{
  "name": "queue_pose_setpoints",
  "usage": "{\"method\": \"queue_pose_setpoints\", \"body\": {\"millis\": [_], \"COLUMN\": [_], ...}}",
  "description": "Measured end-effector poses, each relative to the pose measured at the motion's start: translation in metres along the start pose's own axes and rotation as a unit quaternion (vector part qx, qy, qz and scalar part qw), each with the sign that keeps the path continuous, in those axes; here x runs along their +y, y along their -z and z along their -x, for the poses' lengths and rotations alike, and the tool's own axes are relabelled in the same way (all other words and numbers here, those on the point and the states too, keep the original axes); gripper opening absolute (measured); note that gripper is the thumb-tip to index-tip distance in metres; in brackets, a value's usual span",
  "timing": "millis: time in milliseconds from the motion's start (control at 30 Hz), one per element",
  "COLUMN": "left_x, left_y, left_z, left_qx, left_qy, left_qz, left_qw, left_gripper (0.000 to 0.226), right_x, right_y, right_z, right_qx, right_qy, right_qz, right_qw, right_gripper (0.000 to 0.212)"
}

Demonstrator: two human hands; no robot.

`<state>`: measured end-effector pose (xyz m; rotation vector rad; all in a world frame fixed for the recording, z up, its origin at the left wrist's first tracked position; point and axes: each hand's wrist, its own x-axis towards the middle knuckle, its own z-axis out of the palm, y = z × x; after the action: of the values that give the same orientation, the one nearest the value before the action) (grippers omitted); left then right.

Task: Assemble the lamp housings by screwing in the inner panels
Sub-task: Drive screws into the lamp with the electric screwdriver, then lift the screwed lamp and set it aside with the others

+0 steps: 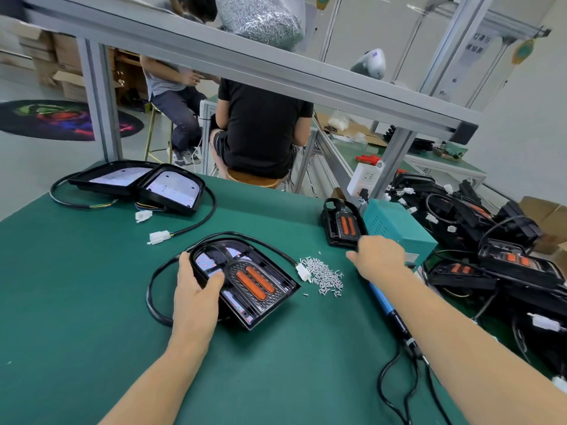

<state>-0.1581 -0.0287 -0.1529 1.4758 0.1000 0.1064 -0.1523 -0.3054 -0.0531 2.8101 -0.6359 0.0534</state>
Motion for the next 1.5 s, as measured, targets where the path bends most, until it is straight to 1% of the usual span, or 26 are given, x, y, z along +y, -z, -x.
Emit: {"method": "queue_pose_setpoints", "body": {"millis": [33, 100, 167, 233, 300, 367, 500, 533, 600, 633, 700, 767, 800, 867, 900, 933, 1000, 1067, 1133, 1200, 1300, 1367, 1433, 1500], "left_x": [0.0, 0.0, 0.001, 0.001, 0.001, 0.001, 0.002, 0.002, 0.002, 0.002, 0.002, 0.004, 0.005, 0.009, 0.01, 0.011, 0.011, 0.01, 0.012, 0.015, 0.021, 0.024, 0.024, 0.025], "left_y": [0.0, 0.001, 0.002, 0.003, 0.003, 0.002, 0.001, 0.001, 0.001, 0.0, 0.0, -0.001, -0.002, -0.003, -0.003, -0.004, -0.004, -0.004, -0.004, -0.001, 0.009, 0.016, 0.021, 0.022], "left_z": [0.0, 0.0, 0.0, 0.001, 0.0, 0.0, 0.0, 0.001, 0.0, 0.0, 0.001, 0.002, 0.003, 0.006, 0.007, 0.008, 0.007, 0.006, 0.008, 0.01, 0.008, 0.003, -0.003, -0.01], "left_qx": [-0.002, -0.006, -0.009, -0.011, -0.013, -0.012, -0.005, -0.003, -0.002, -0.002, -0.001, 0.003, 0.01, 0.026, 0.03, 0.028, 0.019, 0.014, 0.01, 0.015, 0.07, 0.115, 0.132, 0.117], "left_qy": [0.003, 0.004, 0.002, 0.0, 0.0, 0.001, 0.005, 0.007, 0.012, 0.012, 0.01, 0.005, 0.001, -0.01, -0.01, -0.008, -0.005, -0.008, -0.026, -0.054, -0.113, -0.137, -0.1, -0.034], "left_qz": [0.002, 0.003, -0.002, -0.009, -0.01, -0.013, -0.012, -0.015, -0.015, -0.017, -0.023, -0.025, -0.028, -0.038, -0.045, -0.051, -0.064, -0.069, -0.076, -0.09, -0.135, -0.155, -0.141, -0.098], "left_qw": [1.0, 1.0, 1.0, 1.0, 1.0, 1.0, 1.0, 1.0, 1.0, 1.0, 1.0, 1.0, 1.0, 0.999, 0.999, 0.998, 0.998, 0.997, 0.997, 0.994, 0.982, 0.972, 0.976, 0.988], "left_gripper": [0.057, 0.057, 0.056, 0.057, 0.057, 0.057, 0.059, 0.06, 0.06, 0.058, 0.056, 0.055, 0.055, 0.057, 0.058, 0.059, 0.061, 0.061, 0.061, 0.059, 0.058, 0.056, 0.058, 0.06], "right_x": [-0.012, -0.04, -0.063, -0.081, -0.091, -0.098, -0.106, -0.108, -0.111, -0.111, -0.11, -0.109, -0.107, -0.104, -0.102, -0.1, -0.095, -0.094, -0.095, -0.098, -0.098, -0.094, -0.089, -0.085], "right_y": [0.004, 0.005, -0.002, -0.012, -0.021, -0.026, -0.025, -0.024, -0.02, -0.018, -0.014, -0.012, -0.011, -0.013, -0.015, -0.019, -0.025, -0.027, -0.028, -0.03, -0.031, -0.028, -0.026, -0.022], "right_z": [-0.001, 0.001, 0.001, -0.002, -0.007, -0.01, -0.008, -0.006, 0.001, 0.004, 0.012, 0.021, 0.026, 0.036, 0.041, 0.044, 0.049, 0.054, 0.061, 0.067, 0.073, 0.073, 0.072, 0.072], "right_qx": [0.013, 0.015, 0.004, -0.008, -0.018, -0.023, 0.007, 0.014, 0.003, -0.02, -0.097, -0.167, -0.197, -0.257, -0.283, -0.3, -0.315, -0.314, -0.284, -0.244, -0.185, -0.153, -0.13, -0.124], "right_qy": [0.038, 0.116, 0.18, 0.214, 0.214, 0.192, 0.174, 0.166, 0.137, 0.121, 0.109, 0.106, 0.098, 0.092, 0.095, 0.098, 0.101, 0.104, 0.09, 0.072, 0.054, 0.043, 0.04, 0.045], "right_qz": [-0.035, -0.087, -0.078, -0.044, -0.021, -0.027, -0.041, -0.069, -0.186, -0.252, -0.358, -0.431, -0.486, -0.585, -0.613, -0.627, -0.645, -0.668, -0.699, -0.732, -0.768, -0.781, -0.788, -0.795], "right_qw": [0.999, 0.989, 0.981, 0.976, 0.976, 0.981, 0.984, 0.984, 0.973, 0.96, 0.922, 0.881, 0.846, 0.764, 0.732, 0.712, 0.689, 0.666, 0.65, 0.633, 0.61, 0.604, 0.601, 0.592], "right_gripper": [0.032, 0.029, 0.03, 0.029, 0.031, 0.033, 0.024, 0.022, 0.016, 0.012, 0.009, 0.022, 0.028, 0.034, 0.037, 0.038, 0.041, 0.034, 0.024, 0.02, 0.018, 0.019, 0.019, 0.02]}}
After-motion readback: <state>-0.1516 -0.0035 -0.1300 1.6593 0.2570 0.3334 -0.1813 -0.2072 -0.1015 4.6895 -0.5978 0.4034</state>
